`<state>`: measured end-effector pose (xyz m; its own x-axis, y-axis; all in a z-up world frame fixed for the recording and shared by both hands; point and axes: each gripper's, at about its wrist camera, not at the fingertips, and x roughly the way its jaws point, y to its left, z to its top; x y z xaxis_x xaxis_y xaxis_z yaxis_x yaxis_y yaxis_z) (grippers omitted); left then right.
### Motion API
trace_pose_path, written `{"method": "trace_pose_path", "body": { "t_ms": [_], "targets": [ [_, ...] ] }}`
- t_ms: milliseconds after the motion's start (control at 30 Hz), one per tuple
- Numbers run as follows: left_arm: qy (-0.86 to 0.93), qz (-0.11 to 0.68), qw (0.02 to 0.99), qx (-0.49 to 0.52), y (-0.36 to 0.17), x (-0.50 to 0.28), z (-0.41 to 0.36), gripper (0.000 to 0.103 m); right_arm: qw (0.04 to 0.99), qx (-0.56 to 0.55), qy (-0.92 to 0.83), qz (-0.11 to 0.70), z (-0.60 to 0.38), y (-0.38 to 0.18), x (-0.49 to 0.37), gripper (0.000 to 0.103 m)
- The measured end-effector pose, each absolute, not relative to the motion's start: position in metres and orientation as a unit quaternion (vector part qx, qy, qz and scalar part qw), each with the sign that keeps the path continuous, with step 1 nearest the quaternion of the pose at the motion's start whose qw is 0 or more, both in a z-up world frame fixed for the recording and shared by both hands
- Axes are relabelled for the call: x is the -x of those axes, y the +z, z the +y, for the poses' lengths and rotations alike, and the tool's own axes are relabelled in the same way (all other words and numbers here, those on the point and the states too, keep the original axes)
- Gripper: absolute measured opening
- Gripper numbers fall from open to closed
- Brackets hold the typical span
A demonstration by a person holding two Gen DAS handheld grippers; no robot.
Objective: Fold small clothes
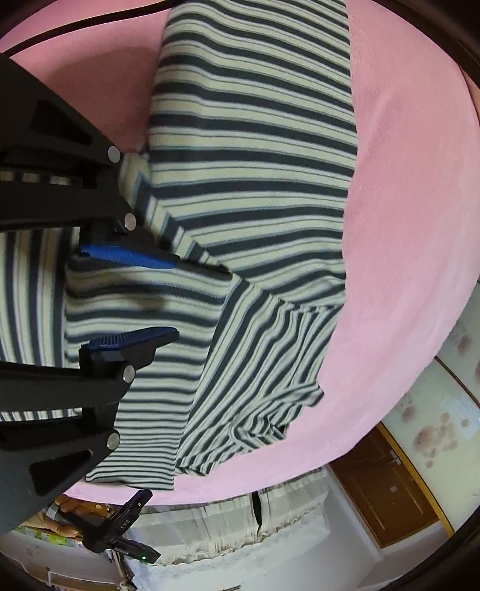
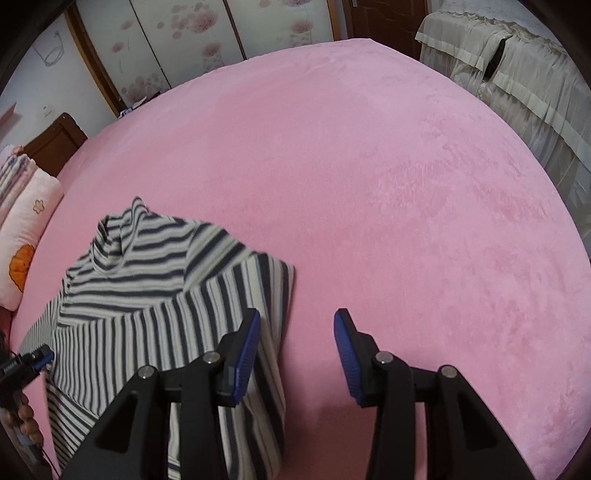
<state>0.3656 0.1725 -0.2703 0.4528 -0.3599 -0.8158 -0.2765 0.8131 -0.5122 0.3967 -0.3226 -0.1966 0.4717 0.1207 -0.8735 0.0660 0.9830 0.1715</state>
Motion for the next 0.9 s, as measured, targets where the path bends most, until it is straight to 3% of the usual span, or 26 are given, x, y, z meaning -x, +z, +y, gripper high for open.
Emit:
{"method": "trace_pose_path", "body": {
  "t_ms": [67, 333, 400, 433, 900],
  "targets": [
    [-0.023, 0.531, 0.791, 0.302, -0.277, -0.369, 0.172, 0.044, 0.851, -0.093, 0.017, 0.516, -0.322, -0.201, -0.396, 0.042],
    [-0.027, 0.545, 0.796, 0.262, -0.285, -0.38, 0.158, 0.043, 0.853, -0.081, 0.02, 0.515, -0.315, -0.204, -0.391, 0.042],
    [-0.034, 0.541, 0.798, 0.262, -0.285, -0.382, 0.156, 0.033, 0.853, -0.081, 0.019, 0.515, -0.316, -0.205, -0.39, 0.042],
    [-0.042, 0.541, 0.798, 0.263, -0.286, -0.383, 0.154, 0.009, 0.853, -0.084, 0.019, 0.515, -0.317, -0.206, -0.39, 0.042],
    [0.018, 0.461, 0.855, 0.237, -0.233, -0.374, 0.177, 0.003, 0.858, -0.071, 0.022, 0.508, -0.313, -0.205, -0.384, 0.042]
  ]
}}
